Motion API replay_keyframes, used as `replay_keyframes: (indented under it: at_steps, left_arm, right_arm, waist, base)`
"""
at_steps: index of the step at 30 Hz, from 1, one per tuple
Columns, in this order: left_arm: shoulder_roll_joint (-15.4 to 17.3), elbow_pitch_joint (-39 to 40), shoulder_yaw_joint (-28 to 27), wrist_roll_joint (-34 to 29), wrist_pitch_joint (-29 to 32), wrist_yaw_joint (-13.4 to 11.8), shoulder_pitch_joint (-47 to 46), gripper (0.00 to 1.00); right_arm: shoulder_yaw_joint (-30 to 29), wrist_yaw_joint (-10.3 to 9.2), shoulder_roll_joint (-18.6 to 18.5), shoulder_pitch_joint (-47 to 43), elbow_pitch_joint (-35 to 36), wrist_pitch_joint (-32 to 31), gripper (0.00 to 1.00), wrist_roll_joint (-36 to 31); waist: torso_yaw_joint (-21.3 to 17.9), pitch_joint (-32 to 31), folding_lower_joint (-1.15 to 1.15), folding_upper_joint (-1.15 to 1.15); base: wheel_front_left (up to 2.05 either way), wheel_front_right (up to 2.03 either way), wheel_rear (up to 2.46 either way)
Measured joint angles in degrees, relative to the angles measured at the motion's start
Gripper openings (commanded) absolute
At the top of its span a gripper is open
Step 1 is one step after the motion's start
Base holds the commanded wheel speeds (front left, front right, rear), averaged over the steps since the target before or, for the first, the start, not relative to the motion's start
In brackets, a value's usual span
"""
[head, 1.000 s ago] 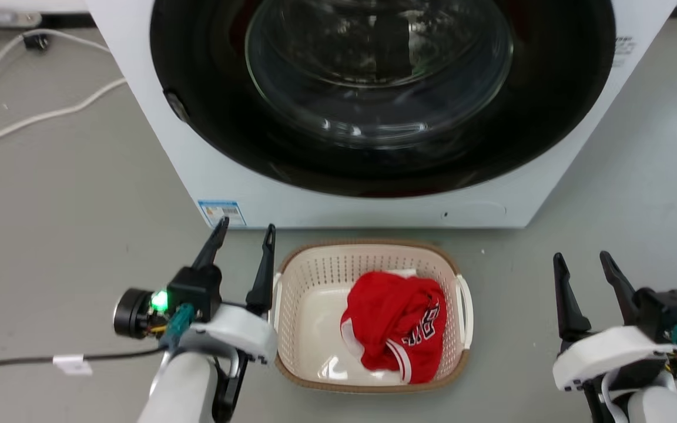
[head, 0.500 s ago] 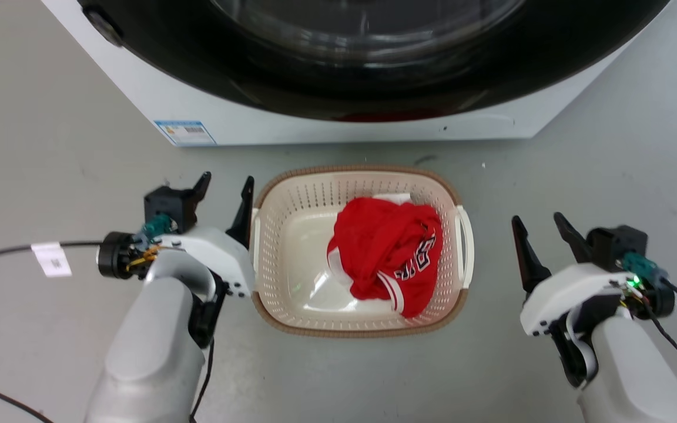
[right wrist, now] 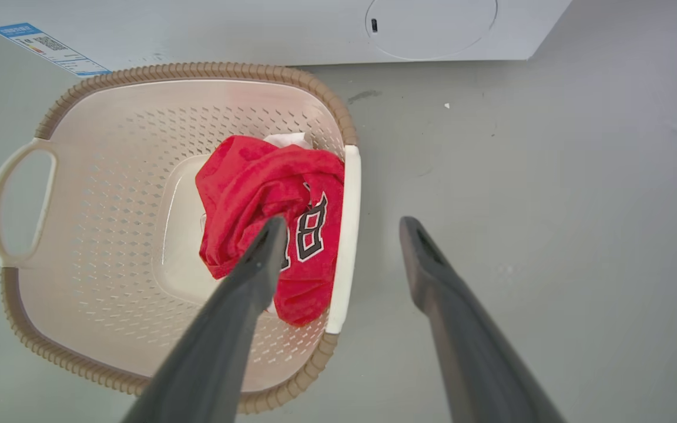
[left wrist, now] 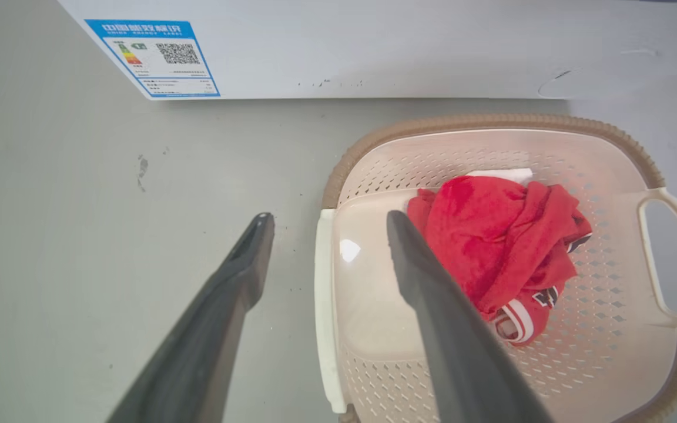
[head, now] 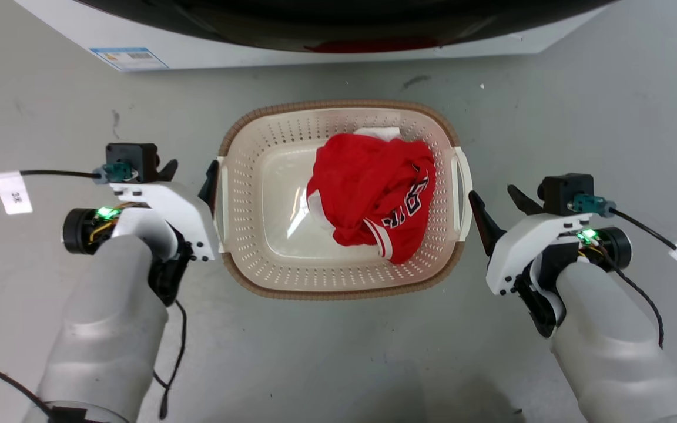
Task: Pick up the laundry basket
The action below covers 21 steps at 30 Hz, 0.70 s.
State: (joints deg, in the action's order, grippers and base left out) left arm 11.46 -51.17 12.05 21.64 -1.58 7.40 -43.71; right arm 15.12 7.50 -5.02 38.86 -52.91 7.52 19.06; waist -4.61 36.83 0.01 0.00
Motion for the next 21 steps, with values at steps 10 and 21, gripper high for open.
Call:
replay_keyframes:
  at_steps: [10, 21]
  left_arm:
    - [3.9, -3.1, 5.4, 5.9, 5.0, 0.0, -3.7, 1.00]
    - [5.2, -7.8, 10.0, 7.9, 7.0, 0.0, -8.9, 1.00]
  right_arm:
    - [7.4, 0.00, 0.6, 6.9, -7.5, -0.8, 1.00, 6.4]
    - [15.5, 0.00, 1.4, 13.0, -11.4, -2.8, 1.00, 13.8]
  waist:
    - [-1.5, 5.3, 0.00, 0.00]
    - [-2.5, 10.8, 0.00, 0.00]
  base:
    - [0.00, 0.00, 0.00]
    - [0.00, 0.00, 0.00]
